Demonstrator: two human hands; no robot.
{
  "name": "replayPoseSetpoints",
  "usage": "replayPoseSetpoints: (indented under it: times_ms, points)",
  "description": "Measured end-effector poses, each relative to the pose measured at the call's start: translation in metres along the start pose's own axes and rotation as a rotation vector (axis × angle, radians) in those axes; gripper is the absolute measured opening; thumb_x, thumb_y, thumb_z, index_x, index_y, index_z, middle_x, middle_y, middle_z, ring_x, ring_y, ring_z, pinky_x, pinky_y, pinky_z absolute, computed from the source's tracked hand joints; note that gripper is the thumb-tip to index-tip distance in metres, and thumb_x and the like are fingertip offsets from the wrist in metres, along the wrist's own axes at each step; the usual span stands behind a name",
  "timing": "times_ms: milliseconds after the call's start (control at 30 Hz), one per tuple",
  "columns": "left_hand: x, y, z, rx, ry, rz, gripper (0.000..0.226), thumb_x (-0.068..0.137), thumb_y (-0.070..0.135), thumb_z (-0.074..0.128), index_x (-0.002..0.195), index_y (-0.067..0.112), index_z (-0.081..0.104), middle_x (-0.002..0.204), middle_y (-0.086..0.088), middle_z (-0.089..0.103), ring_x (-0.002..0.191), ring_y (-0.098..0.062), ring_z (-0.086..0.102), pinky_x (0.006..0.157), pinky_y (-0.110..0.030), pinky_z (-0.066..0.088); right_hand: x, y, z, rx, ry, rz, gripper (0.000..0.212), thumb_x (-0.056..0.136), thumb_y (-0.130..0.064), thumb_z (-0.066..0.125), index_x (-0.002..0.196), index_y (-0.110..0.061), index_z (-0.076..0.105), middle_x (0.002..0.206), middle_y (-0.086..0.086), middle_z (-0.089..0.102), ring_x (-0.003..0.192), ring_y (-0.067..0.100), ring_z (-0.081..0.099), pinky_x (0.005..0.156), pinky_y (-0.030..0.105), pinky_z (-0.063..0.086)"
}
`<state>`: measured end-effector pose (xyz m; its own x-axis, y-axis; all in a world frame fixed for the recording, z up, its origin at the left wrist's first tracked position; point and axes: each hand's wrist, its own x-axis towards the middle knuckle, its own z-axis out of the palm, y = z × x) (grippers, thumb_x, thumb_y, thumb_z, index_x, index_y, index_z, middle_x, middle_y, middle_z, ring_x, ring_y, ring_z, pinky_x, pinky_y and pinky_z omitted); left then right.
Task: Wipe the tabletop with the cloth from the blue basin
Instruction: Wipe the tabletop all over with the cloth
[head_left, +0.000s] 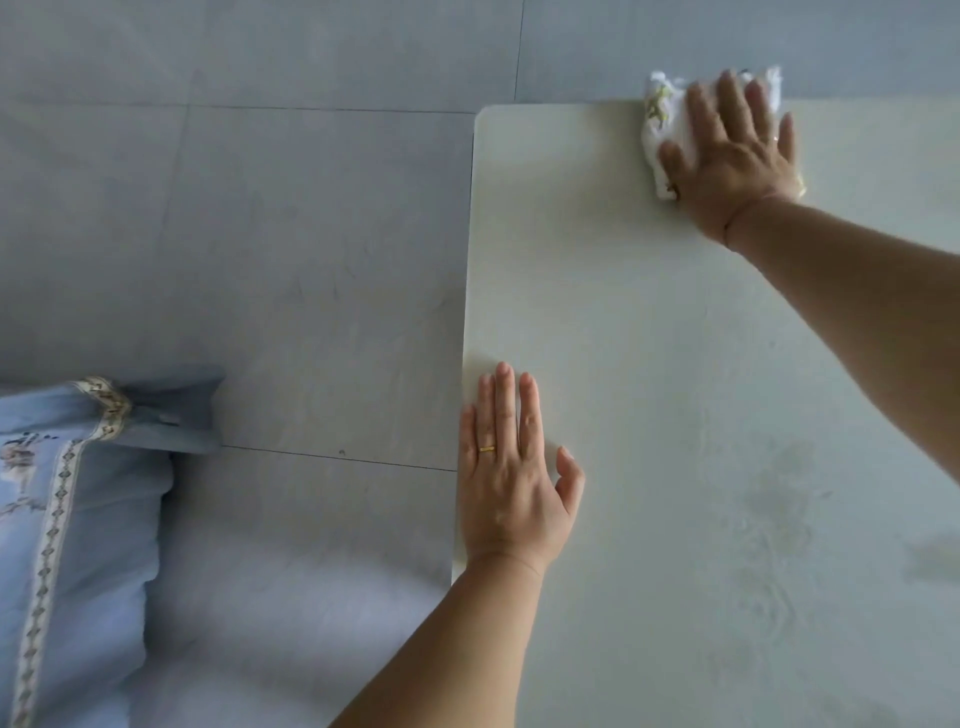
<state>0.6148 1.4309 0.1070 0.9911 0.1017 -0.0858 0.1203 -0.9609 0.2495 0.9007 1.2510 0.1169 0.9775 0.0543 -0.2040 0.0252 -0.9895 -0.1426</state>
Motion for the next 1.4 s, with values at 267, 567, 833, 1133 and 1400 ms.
replayPoseSetpoints:
  times_ms: [267,567,833,1133,1400]
  points:
    - [0.001,0.002,-0.004,0.015,0.000,-0.002,0.069,0.084,0.032,0.039,0.147,0.005,0.030,0.156,-0.015,0.023,0.145,-0.030,0.019,0.117,-0.045,0.021,-0.055,-0.063,0.023,-0.018,-0.064,-0.285,0.065,0.094,-0.057,0.024,0.150,-0.032,0.001,0.160,-0.002,-0.007,0.146,0.022,-0.010,0.115,0.046,-0.007]
    - [0.002,0.003,-0.001,0.032,0.033,-0.002,0.069,0.084,0.032,0.038,0.146,0.004,0.030,0.155,-0.016,0.025,0.144,-0.031,0.022,0.117,-0.040,0.013,-0.076,-0.002,0.024,0.102,0.055,0.232,0.067,0.094,-0.055,0.025,0.151,-0.029,0.003,0.160,0.001,-0.004,0.146,0.026,-0.008,0.116,0.052,-0.005]
    - [0.003,0.002,-0.004,0.050,0.046,0.015,0.069,0.083,0.032,0.038,0.145,0.003,0.032,0.154,-0.018,0.027,0.143,-0.032,0.024,0.117,-0.041,0.015,-0.130,0.040,0.029,-0.029,0.020,-0.163,0.065,0.094,-0.058,0.023,0.150,-0.032,0.007,0.160,-0.006,0.000,0.147,0.018,-0.003,0.117,0.046,-0.001]
    - [0.001,0.004,-0.008,0.039,0.023,0.000,0.069,0.084,0.033,0.034,0.146,0.003,0.030,0.155,-0.016,0.024,0.145,-0.031,0.020,0.118,-0.042,0.014,-0.202,-0.017,0.051,-0.041,-0.011,-0.275,0.064,0.093,-0.057,0.019,0.150,-0.031,0.007,0.160,-0.003,0.000,0.147,0.022,-0.004,0.118,0.046,-0.001]
    - [0.001,0.002,-0.004,0.033,0.026,0.002,0.070,0.084,0.033,0.034,0.148,0.005,0.027,0.157,-0.014,0.021,0.146,-0.029,0.016,0.119,-0.042,0.013,-0.213,0.011,0.049,0.099,0.035,0.183,0.065,0.094,-0.053,0.026,0.151,-0.029,0.003,0.160,-0.001,-0.005,0.146,0.023,-0.009,0.117,0.048,-0.007]
